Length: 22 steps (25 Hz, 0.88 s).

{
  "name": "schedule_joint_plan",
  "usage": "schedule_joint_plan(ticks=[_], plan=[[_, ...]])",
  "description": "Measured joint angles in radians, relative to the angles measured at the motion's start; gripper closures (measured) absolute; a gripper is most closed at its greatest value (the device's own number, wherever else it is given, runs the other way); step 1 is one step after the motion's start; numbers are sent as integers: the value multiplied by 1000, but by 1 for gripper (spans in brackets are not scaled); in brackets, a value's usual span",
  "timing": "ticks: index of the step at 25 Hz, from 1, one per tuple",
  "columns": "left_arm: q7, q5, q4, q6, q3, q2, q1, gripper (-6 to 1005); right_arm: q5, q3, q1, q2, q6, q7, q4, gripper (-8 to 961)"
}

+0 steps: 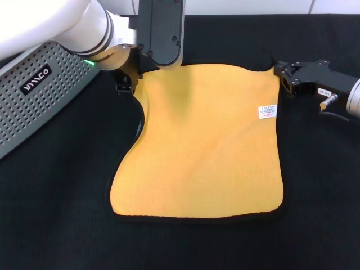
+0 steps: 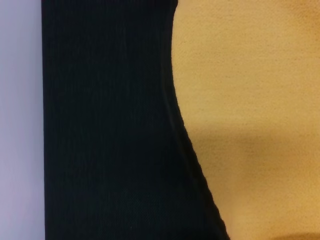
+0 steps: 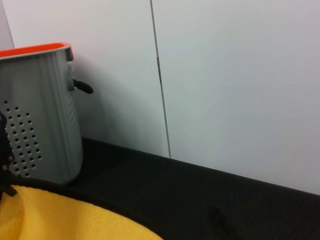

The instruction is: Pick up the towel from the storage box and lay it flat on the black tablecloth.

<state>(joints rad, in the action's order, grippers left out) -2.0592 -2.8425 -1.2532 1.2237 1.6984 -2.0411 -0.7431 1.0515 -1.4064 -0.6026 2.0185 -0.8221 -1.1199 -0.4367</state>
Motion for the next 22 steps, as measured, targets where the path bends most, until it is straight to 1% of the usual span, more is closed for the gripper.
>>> schedule_joint_plan(ticks=[10, 15, 18, 20, 22], plan=[[-2, 1, 0, -7, -4, 2, 5, 947, -8, 17, 10, 5, -3, 44, -9, 931], [-1, 2, -24, -29, -41, -2, 22, 932, -31, 51, 39, 7, -13, 59, -30, 931], [5, 3, -79, -37, -68, -7, 57, 923, -36, 58, 66, 7, -16, 60, -68, 822], [7, 4, -136, -38, -91, -15, 85, 834, -38, 58, 93, 6, -28, 58, -97, 750], [8, 7, -200, -40, -126, -33, 119, 745, -41, 60, 121, 6, -59, 60, -121, 670]])
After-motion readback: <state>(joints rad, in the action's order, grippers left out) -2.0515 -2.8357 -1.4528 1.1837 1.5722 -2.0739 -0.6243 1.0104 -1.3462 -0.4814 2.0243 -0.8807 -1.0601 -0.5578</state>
